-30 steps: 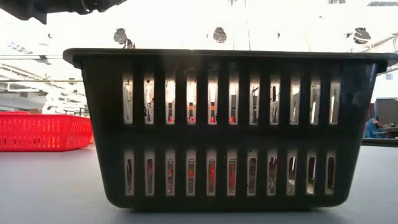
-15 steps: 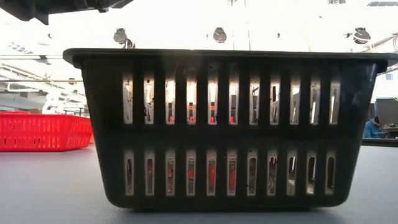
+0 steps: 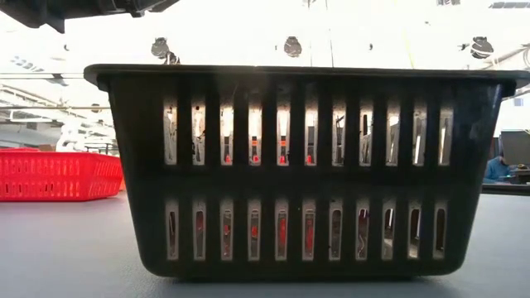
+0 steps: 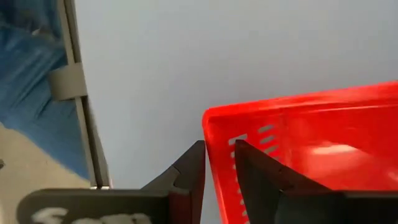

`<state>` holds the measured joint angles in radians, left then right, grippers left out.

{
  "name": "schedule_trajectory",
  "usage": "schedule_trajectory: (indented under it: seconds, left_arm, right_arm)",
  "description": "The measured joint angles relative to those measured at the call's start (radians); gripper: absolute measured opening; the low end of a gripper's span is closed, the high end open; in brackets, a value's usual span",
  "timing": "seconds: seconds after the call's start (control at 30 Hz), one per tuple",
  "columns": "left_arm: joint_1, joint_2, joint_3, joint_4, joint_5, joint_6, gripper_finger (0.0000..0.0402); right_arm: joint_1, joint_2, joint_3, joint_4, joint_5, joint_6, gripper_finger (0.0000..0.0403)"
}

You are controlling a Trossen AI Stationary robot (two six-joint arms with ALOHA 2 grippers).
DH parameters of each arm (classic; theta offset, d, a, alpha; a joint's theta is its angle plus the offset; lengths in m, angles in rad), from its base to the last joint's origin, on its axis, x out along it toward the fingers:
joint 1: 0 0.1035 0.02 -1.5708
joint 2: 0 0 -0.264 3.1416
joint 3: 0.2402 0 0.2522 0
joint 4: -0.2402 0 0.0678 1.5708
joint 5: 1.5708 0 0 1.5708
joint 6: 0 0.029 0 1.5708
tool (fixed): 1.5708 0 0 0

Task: Stack baskets on shelf by color
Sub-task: Put the right red basket on the shelf

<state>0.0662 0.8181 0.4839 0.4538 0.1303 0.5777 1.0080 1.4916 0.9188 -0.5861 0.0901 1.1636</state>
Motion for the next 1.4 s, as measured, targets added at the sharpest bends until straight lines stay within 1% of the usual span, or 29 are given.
schedule_trajectory:
  seconds: [0.1,0.17,0.3,0.47,0.57,0.63,0.77,0.87,0.93,1.0,1.07,1.17,1.3,1.4]
  left_arm:
    - [0.0,0.0,0.0,0.001,0.0,0.008,0.0232]
    - [0.0,0.0,0.0,0.0,0.0,0.016,0.0232]
    - [0.0,0.0,0.0,0.0,0.0,0.019,0.0232]
    - [0.0,0.0,0.0,-0.009,0.0,0.019,0.0232]
    - [0.0,0.0,0.0,-0.009,-0.001,0.018,0.0232]
    - [0.0,0.0,0.0,-0.008,-0.001,0.016,0.0232]
    - [0.0,0.0,0.0,-0.009,-0.002,-0.006,0.0232]
    - [0.0,0.0,0.0,-0.021,-0.024,-0.046,0.0232]
    - [0.0,0.0,0.0,-0.041,-0.065,-0.065,0.0232]
    - [0.0,0.0,0.0,-0.06,-0.14,-0.086,0.0232]
    - [0.0,0.0,0.0,-0.075,-0.222,-0.116,0.0232]
    - [0.0,0.0,0.0,-0.107,-0.324,-0.177,0.0232]
    - [0.0,-0.001,0.0,-0.197,-0.366,-0.242,0.0232]
    - [-0.001,-0.001,0.0,-0.308,-0.395,-0.284,0.0232]
  right_arm:
    - [0.0,-0.028,0.0,-0.033,0.088,-0.005,0.0079]
    - [0.0,-0.04,0.0,-0.031,0.122,-0.016,0.0079]
    - [0.0,-0.043,0.0,-0.037,0.1,-0.024,0.0079]
    - [0.002,-0.042,0.0,-0.114,0.055,0.025,0.0078]
    - [0.002,-0.042,0.0,-0.17,0.04,0.028,0.007]
    - [0.002,-0.042,0.0,-0.19,0.04,0.028,0.0058]
    - [0.002,-0.043,0.0,-0.18,0.041,0.028,0.0014]
    - [-0.017,-0.043,0.0,-0.176,0.079,0.05,0.001]
    - [-0.047,-0.048,0.0,-0.182,0.119,0.044,0.0008]
    - [-0.088,-0.063,0.0,-0.178,0.147,-0.013,0.0005]
    - [-0.137,-0.079,0.008,-0.168,0.151,-0.085,0.0005]
    - [-0.218,-0.094,0.057,-0.174,0.149,-0.249,0.0004]
    - [-0.308,-0.096,0.179,-0.176,0.144,-0.526,0.0003]
    - [-0.351,-0.096,0.276,-0.207,0.145,-0.716,0.0002]
